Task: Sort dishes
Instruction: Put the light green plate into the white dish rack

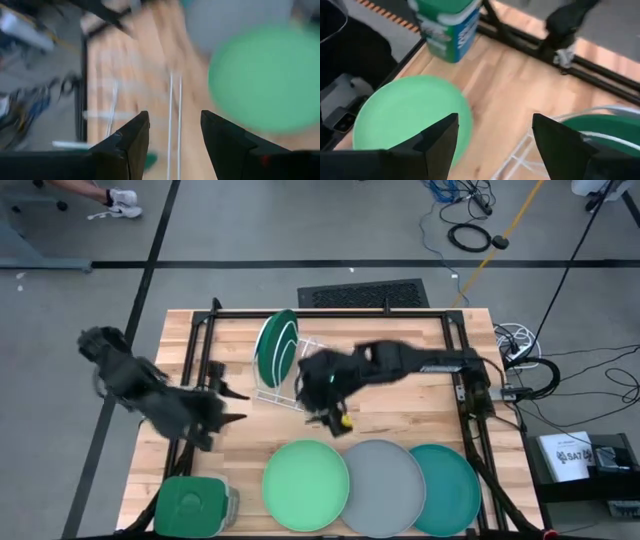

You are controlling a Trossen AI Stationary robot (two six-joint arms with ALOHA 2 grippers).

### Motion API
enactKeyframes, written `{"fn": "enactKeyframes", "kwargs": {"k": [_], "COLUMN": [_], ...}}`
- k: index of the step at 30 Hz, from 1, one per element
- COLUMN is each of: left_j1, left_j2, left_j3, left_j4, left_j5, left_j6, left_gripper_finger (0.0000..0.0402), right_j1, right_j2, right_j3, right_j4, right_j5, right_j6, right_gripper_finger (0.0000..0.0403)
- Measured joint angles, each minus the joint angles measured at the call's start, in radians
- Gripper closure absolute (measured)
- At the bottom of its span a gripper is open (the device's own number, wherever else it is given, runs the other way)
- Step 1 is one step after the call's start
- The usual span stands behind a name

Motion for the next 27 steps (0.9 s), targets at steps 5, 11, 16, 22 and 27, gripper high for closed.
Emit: {"fn": "enactKeyframes", "kwargs": {"k": [5,11,16,22,27], "left_j1": [-0.085,-0.109,-0.109,-0.109,-0.108], "left_j2": [-0.144,-0.217,-0.223,-0.221,-0.221], "left_j3": [-0.078,-0.157,-0.206,-0.264,-0.296], "left_j4": [0.186,0.257,0.282,0.328,0.331], "left_j5": [-0.071,-0.164,-0.169,-0.168,-0.168], "left_j6": [0.034,0.046,0.046,0.047,0.046], "left_gripper_finger": [0.0221,0.0221,0.0221,0.0221,0.0221], "right_j1": [0.086,0.140,0.128,0.075,0.031], "right_j2": [0.103,0.283,0.388,0.444,0.469], "right_j3": [0.000,-0.002,-0.002,-0.002,0.000], "right_j4": [-0.005,-0.001,0.031,0.091,0.102], "right_j5": [0.036,0.029,0.029,0.032,0.011], "right_j6": [0.033,0.039,0.016,-0.001,0.003], "right_gripper_finger": [0.0154,0.0154,0.0154,0.0154,0.0154]}}
